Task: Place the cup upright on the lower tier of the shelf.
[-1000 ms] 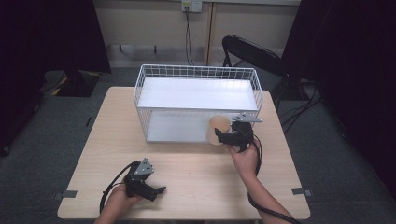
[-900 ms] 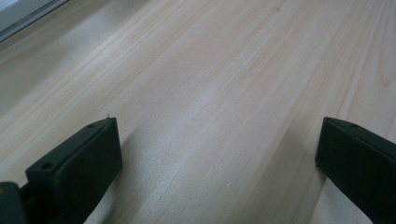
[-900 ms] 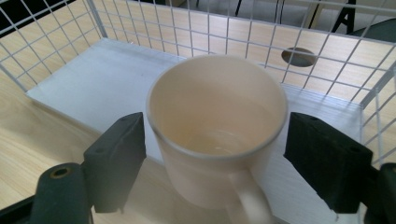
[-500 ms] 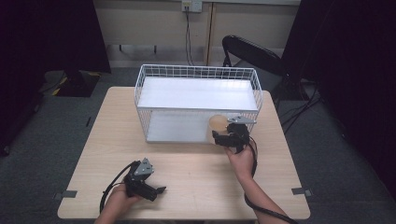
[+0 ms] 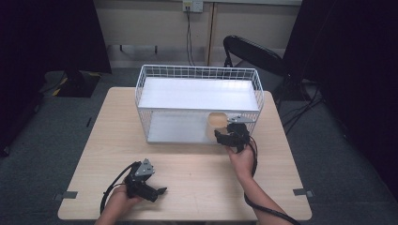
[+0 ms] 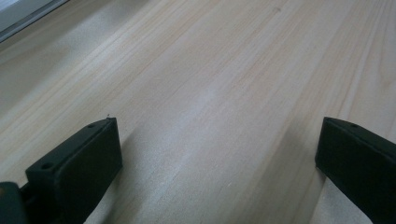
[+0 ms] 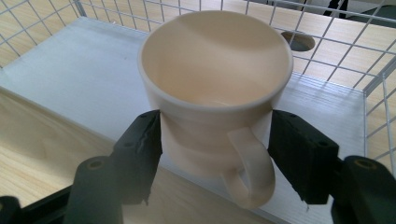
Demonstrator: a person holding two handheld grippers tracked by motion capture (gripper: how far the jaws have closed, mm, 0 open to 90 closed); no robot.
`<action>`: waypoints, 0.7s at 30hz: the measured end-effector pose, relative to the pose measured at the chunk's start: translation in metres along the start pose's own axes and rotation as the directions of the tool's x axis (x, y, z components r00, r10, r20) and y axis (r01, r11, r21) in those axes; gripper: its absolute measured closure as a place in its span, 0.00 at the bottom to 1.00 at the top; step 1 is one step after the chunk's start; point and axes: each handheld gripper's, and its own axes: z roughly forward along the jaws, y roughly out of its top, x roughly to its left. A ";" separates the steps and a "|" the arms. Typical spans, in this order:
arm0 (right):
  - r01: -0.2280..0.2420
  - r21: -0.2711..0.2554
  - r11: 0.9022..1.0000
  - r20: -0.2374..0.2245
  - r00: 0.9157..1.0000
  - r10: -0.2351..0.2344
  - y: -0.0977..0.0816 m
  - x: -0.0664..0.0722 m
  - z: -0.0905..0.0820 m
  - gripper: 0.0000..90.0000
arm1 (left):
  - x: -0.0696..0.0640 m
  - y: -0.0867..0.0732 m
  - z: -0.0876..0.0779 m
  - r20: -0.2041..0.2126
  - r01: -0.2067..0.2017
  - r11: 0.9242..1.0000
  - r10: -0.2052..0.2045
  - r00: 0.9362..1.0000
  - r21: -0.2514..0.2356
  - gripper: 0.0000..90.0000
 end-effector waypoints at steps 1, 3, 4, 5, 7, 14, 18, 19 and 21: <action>0.001 0.000 1.000 0.002 1.000 -0.001 0.000 0.000 0.000 0.40 | 0.000 0.000 0.000 0.000 0.000 1.000 0.000 1.000 0.001 0.00; 0.004 0.001 1.000 0.006 1.000 -0.004 0.001 0.000 0.001 0.41 | 0.000 0.000 0.000 0.000 0.000 1.000 0.000 1.000 0.001 0.00; 0.002 -0.002 1.000 0.006 1.000 -0.002 0.001 0.000 0.001 0.42 | 0.000 0.000 0.000 0.000 0.000 1.000 0.000 1.000 0.001 0.00; 0.002 0.000 1.000 0.005 1.000 -0.002 0.002 0.000 0.001 0.43 | 0.000 0.000 0.000 0.000 0.000 1.000 0.000 1.000 0.001 0.00; 0.002 -0.001 1.000 0.008 1.000 -0.002 0.002 0.001 0.001 0.45 | 0.000 0.000 0.000 0.000 0.000 1.000 0.000 1.000 0.001 0.00; 0.002 -0.002 1.000 0.016 1.000 -0.002 0.004 0.001 0.003 0.47 | 0.000 0.000 0.000 0.000 0.000 1.000 0.000 1.000 0.000 0.00; 0.002 -0.005 1.000 0.017 1.000 -0.002 0.003 0.002 0.003 0.50 | 0.000 0.000 0.000 0.000 0.000 1.000 0.000 1.000 0.000 0.00; 0.002 -0.004 1.000 0.017 1.000 -0.002 0.003 0.002 0.004 0.50 | 0.000 0.000 0.000 0.000 0.000 1.000 0.000 1.000 0.001 0.00; 0.002 -0.005 1.000 0.018 1.000 -0.002 0.003 0.002 0.004 0.51 | 0.000 0.000 0.000 0.000 0.000 1.000 0.000 1.000 0.000 0.00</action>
